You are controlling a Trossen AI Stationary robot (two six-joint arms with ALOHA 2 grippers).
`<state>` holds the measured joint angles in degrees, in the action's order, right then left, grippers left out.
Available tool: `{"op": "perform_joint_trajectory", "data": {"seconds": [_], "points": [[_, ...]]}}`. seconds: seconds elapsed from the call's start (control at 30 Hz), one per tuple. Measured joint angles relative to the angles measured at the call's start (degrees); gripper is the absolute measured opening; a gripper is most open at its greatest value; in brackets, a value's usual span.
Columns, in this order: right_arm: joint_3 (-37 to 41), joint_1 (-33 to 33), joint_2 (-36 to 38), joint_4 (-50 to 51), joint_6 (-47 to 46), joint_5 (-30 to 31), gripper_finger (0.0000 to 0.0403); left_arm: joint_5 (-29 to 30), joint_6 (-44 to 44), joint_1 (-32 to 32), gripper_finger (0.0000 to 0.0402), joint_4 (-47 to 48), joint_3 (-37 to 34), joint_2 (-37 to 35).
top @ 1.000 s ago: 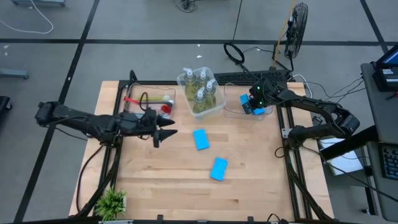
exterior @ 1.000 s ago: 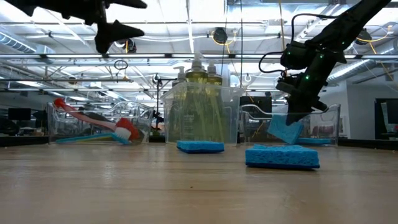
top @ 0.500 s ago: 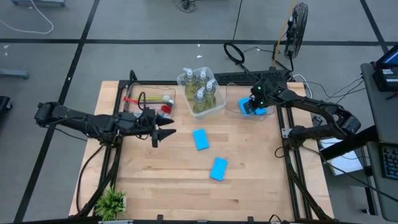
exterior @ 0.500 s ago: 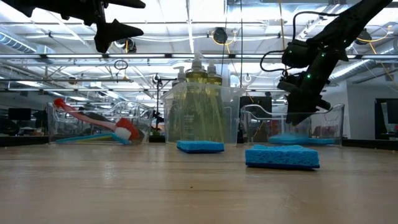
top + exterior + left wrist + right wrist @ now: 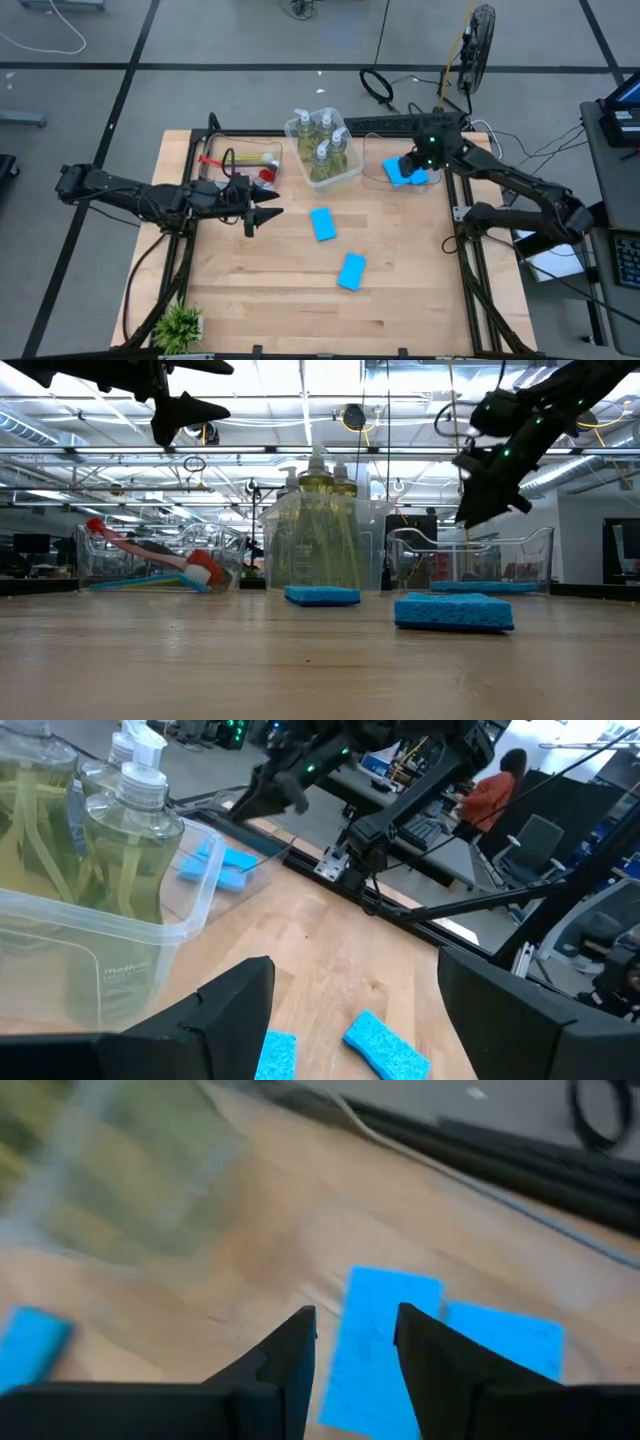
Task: Pick & Place Kitchen Sink Supplies
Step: Put the blue sponge into the right transparent bin
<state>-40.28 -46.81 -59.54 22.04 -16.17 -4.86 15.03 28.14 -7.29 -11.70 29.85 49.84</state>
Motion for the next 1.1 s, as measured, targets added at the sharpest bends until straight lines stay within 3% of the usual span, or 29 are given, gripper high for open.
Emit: {"op": "perform_joint_trajectory", "data": {"seconds": [0.2, 0.43, 0.77, 1.1], "points": [[0.0, 0.0, 8.0, -2.2, -0.7, -10.7, 0.0128, 0.0, 0.5, 0.0, 0.0283, 0.0, 0.0, 0.0], [0.0, 4.1, 15.1, -2.0, -9.7, -23.7, 0.0126, 0.0, 0.6, 0.0, 0.0283, 0.0, 0.0, 0.0], [0.0, 18.8, 18.5, -1.6, -13.4, -24.1, 0.0126, 0.0, 0.7, 0.0, 0.0283, -0.4, 0.0, 0.0], [0.0, 26.2, 19.3, 0.9, -8.5, -25.1, 0.0125, 0.1, 4.5, -0.9, 0.0283, -6.4, 1.2, 2.8]]}}
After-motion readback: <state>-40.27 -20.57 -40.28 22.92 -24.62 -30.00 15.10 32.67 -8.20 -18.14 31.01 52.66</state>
